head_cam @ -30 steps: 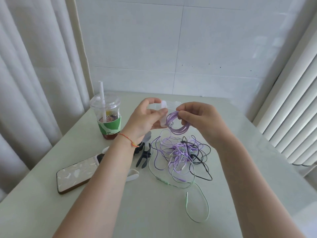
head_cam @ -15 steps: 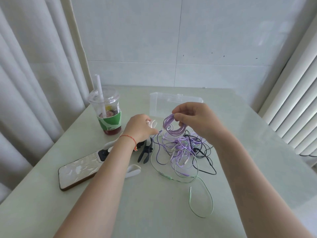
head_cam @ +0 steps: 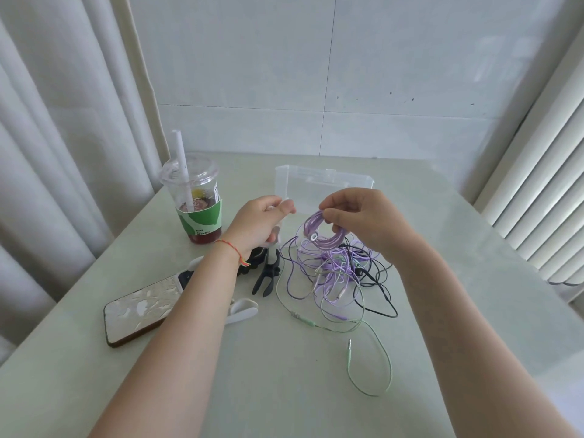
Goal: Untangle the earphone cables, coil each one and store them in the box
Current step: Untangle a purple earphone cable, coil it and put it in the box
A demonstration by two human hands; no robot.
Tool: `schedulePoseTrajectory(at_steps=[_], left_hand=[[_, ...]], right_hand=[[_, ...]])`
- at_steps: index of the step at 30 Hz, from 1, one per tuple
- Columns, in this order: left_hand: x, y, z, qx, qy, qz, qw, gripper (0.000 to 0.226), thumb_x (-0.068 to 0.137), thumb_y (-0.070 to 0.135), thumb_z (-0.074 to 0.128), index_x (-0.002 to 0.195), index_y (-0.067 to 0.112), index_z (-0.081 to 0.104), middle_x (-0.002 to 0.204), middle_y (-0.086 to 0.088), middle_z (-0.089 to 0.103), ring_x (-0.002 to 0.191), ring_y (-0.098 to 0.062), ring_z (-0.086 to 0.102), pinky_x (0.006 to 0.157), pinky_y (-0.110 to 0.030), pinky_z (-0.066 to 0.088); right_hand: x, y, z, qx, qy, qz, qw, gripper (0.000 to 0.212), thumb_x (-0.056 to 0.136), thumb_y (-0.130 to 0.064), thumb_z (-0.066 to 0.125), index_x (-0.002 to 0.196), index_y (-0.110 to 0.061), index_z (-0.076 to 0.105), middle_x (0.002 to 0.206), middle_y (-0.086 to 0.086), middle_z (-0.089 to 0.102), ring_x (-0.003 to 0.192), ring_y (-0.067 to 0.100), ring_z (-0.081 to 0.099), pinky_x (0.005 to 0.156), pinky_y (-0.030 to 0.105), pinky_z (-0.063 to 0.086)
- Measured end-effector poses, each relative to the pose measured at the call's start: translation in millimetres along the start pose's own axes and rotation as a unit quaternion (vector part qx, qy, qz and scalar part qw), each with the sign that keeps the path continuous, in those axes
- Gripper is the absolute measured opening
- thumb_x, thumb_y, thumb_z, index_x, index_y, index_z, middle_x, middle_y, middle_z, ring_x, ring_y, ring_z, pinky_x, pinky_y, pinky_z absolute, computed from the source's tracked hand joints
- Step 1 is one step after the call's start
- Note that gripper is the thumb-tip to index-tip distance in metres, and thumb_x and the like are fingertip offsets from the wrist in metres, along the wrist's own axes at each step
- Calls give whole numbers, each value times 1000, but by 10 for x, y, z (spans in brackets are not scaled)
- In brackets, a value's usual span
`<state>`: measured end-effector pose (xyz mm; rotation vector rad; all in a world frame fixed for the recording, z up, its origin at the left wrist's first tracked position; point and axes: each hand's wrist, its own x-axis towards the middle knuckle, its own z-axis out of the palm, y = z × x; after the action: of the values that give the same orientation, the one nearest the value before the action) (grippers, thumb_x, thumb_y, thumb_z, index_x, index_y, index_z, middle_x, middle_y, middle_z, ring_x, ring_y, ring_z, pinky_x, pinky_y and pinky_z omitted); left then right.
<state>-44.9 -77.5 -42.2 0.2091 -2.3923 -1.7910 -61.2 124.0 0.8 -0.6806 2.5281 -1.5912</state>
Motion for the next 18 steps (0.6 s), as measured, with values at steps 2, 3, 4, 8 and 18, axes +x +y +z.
schedulePoseTrajectory(at_steps=[2, 3, 4, 8, 18], left_hand=[[-10, 44, 56, -50, -19, -11, 998, 36, 99, 41, 49, 93, 13, 70, 55, -3, 41, 45, -16, 35, 46, -21, 26], [-16, 62, 79, -66, -28, -10, 997, 38, 100, 39, 46, 92, 11, 70, 54, -5, 38, 45, -16, 33, 45, -21, 23], [-27, 86, 100, -80, -35, -8, 996, 38, 101, 36, 45, 90, 10, 70, 55, -7, 34, 45, -15, 30, 45, -21, 20], [-72, 186, 137, -129, -34, -22, 991, 23, 98, 18, 50, 84, 4, 62, 54, -3, 32, 44, -12, 29, 39, -17, 25], [-64, 234, 136, -298, -106, 24, 948, 23, 90, 16, 59, 74, 2, 51, 68, -12, 51, 57, -17, 56, 53, -25, 49]], right_hand=[[-8, -2, 2, -5, -8, 1, 1000, 10, 88, -4, 65, 95, -8, 70, 73, 0, 68, 56, 5, 59, 63, 17, 50], [-13, -6, 1, -5, -14, 1, 1000, 10, 88, -4, 65, 96, -8, 70, 74, 1, 68, 56, 5, 59, 62, 16, 50], [-17, -13, -3, -5, -22, 2, 1000, 10, 88, -4, 66, 96, -8, 71, 74, 1, 69, 57, 5, 59, 62, 16, 50], [-43, -48, -7, 12, -63, -6, 998, 10, 87, -4, 67, 96, -8, 71, 72, -1, 68, 59, 9, 60, 65, 20, 51], [-69, -76, -94, 113, -87, -66, 988, 10, 89, 3, 63, 95, -3, 69, 77, 3, 67, 70, 13, 61, 72, 21, 50]])
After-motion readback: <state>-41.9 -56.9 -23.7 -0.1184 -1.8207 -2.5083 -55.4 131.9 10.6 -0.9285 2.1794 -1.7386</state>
